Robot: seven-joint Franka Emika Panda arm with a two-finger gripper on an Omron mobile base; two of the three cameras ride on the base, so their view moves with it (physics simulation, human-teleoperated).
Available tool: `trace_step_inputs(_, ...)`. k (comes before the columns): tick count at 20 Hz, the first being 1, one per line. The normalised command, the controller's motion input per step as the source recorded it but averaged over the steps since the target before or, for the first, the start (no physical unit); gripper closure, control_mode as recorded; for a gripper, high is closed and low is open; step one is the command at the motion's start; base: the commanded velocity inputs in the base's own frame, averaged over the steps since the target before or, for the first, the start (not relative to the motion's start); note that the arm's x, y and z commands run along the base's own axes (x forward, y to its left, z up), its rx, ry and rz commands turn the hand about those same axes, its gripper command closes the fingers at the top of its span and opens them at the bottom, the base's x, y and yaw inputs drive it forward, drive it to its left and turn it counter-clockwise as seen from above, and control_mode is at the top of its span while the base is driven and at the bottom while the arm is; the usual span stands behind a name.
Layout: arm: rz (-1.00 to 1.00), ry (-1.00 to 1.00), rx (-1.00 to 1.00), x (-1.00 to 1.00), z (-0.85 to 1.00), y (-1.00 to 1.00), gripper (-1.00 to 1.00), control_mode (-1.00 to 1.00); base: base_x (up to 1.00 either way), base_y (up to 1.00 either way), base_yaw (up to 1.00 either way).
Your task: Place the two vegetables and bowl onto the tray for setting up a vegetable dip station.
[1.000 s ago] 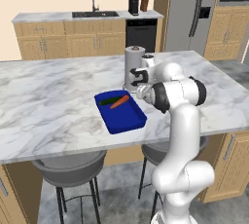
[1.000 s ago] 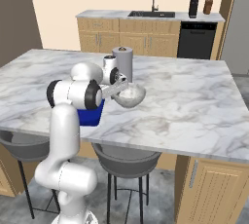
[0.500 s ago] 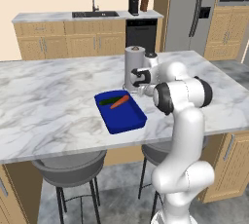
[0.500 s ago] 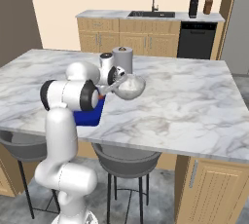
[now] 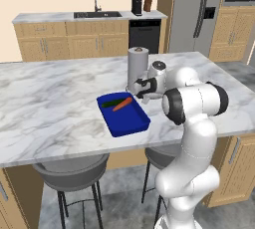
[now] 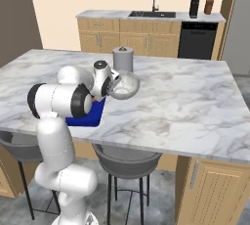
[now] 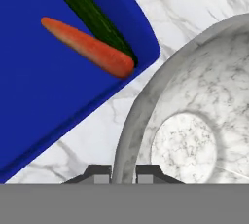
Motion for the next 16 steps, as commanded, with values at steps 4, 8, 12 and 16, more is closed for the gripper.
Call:
trace_step_inputs(4,0.11,0.00,0.00,-0.34,0.28,0.35,1.00,-1.00,0.00,0.00,0.00)
trace_step_inputs(8,0.10,0.00,-0.01,-0.25,0.39,0.29,1.00,-1.00,0.00,0.00,0.00)
trace_step_inputs(12,0.10,0.02,-0.01,-0.25,0.39,0.30,1.00,-1.00,0.00,0.00,0.00)
trace_step_inputs(16,0.10,0.12,0.00,-0.19,0.32,0.41,1.00,-1.00,0.00,0.00,0.00)
